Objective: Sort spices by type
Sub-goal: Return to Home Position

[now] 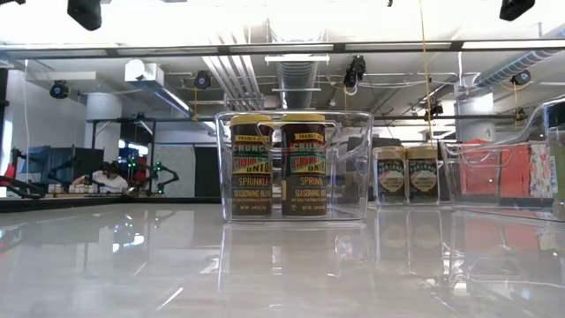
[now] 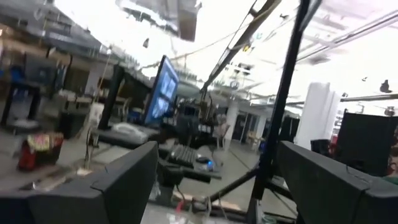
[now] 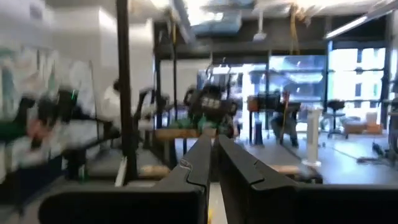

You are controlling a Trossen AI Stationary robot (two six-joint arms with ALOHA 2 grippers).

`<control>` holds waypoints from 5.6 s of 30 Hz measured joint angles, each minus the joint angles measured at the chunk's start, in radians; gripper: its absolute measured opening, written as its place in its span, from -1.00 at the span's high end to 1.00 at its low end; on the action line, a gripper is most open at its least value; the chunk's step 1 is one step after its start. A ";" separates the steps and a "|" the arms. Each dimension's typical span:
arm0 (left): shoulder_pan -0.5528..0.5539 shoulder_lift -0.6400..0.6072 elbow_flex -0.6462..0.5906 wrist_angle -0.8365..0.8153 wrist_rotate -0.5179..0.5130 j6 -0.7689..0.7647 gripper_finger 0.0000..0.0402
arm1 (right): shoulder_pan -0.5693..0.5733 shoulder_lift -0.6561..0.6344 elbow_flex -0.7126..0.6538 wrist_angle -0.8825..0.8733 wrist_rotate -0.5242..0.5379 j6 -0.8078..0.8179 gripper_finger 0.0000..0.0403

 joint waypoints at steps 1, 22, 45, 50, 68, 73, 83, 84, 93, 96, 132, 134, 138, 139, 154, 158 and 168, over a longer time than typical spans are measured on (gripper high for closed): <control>-0.001 -0.026 -0.008 -0.002 0.007 0.018 -0.57 | 0.000 0.000 -0.024 -0.001 -0.007 -0.002 0.91; 0.000 -0.131 -0.113 -0.115 -0.066 0.109 -0.57 | -0.091 0.023 -0.422 0.497 0.103 0.339 0.91; 0.000 -0.128 -0.130 -0.114 -0.103 0.089 -0.57 | -0.562 0.024 -0.433 0.453 -0.267 0.506 0.90; 0.000 -0.127 -0.133 -0.105 -0.025 0.057 -0.57 | -0.633 0.024 -0.434 0.412 -0.363 0.539 0.91; 0.002 -0.132 -0.393 0.129 0.166 0.081 -0.57 | -0.644 0.033 -0.466 0.349 -0.592 0.274 0.90; 0.020 -0.127 -0.409 0.103 0.167 0.072 -0.57 | -0.644 0.032 -0.466 0.352 -0.587 0.272 0.91; 0.104 -0.132 -0.409 0.078 0.239 0.086 -0.57 | -0.644 0.033 -0.467 0.351 -0.588 0.271 0.91; 0.103 -0.132 -0.409 0.048 0.226 0.090 -0.57 | -0.644 0.033 -0.467 0.351 -0.588 0.271 0.91; 0.104 -0.125 -0.409 -0.039 0.195 0.044 -0.57 | -0.644 0.033 -0.467 0.351 -0.588 0.271 0.91; 0.104 -0.123 -0.409 -0.040 0.195 0.047 -0.57 | -0.644 0.033 -0.467 0.351 -0.588 0.271 0.91; 0.104 -0.123 -0.409 -0.039 0.194 0.049 -0.57 | -0.617 0.035 -0.468 0.354 -0.590 0.271 0.91; 0.104 -0.123 -0.409 -0.038 0.194 0.049 -0.57 | -0.617 0.035 -0.468 0.354 -0.590 0.271 0.91; 0.104 -0.123 -0.409 -0.038 0.194 0.049 -0.57 | -0.617 0.037 -0.468 0.355 -0.590 0.272 0.91; 0.104 -0.123 -0.409 -0.038 0.194 0.049 -0.57 | -0.617 0.037 -0.468 0.354 -0.590 0.272 0.91; 0.104 -0.123 -0.409 -0.038 0.194 0.049 -0.57 | -0.617 0.037 -0.468 0.354 -0.589 0.271 0.91; 0.104 -0.123 -0.409 -0.038 0.194 0.049 -0.57 | -0.617 0.037 -0.468 0.354 -0.589 0.271 0.91; 0.104 -0.123 -0.409 -0.038 0.194 0.049 -0.57 | -0.617 0.037 -0.468 0.354 -0.589 0.271 0.91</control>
